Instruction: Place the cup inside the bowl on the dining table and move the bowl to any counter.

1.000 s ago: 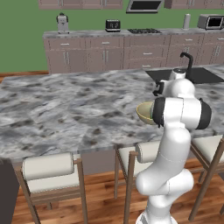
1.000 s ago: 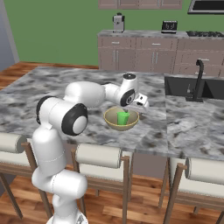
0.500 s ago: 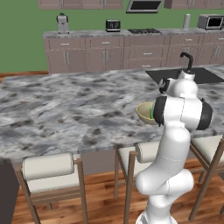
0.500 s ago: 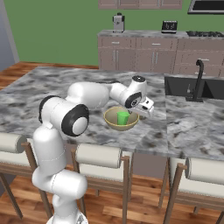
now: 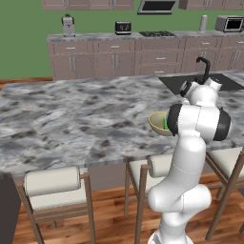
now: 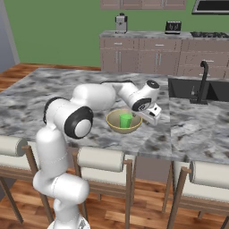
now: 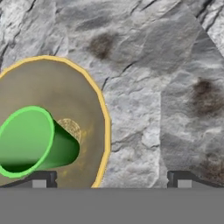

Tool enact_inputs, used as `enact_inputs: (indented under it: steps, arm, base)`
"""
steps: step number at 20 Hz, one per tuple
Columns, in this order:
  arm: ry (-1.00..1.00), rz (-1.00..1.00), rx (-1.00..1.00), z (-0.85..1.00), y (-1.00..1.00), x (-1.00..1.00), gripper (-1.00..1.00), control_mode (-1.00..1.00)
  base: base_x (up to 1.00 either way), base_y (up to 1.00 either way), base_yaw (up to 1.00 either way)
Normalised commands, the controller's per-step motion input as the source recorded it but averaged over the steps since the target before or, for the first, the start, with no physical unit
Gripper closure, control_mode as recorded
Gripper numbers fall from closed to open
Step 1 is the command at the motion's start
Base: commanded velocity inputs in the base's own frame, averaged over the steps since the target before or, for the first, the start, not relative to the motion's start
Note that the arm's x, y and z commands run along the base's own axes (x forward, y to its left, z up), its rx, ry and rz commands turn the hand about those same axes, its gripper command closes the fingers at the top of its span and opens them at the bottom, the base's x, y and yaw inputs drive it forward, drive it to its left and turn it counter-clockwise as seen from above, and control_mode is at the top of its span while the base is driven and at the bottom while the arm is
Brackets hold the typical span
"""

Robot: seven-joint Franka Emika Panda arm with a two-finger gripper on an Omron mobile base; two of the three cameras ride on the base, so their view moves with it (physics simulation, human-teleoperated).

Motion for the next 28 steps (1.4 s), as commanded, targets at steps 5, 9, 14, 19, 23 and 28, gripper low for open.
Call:
enact_inputs:
  steps: [5,9,14,19,23,28]
  arm:
    - [-0.01,0.0,0.19,0.0,0.0,0.0,-1.0,-1.0]
    - [0.0,0.0,0.18,0.0,0.0,0.0,-1.0,-1.0]
    - [0.0,0.0,0.16,0.0,0.0,0.0,-1.0,-1.0]
    - [0.0,0.0,0.16,0.0,0.0,0.0,-1.0,-1.0]
    - [0.0,0.0,0.11,0.0,0.0,0.0,-1.0,-1.0]
    - [0.0,0.0,0.0,0.0,0.0,0.0,-1.0,-1.0]
  base:
    - [0.0,0.0,0.0]
    - [0.0,0.0,0.0]
    - [0.0,0.0,0.0]
    - [0.0,0.0,0.0]
    - [0.0,0.0,0.0]
    - [0.0,0.0,0.0]
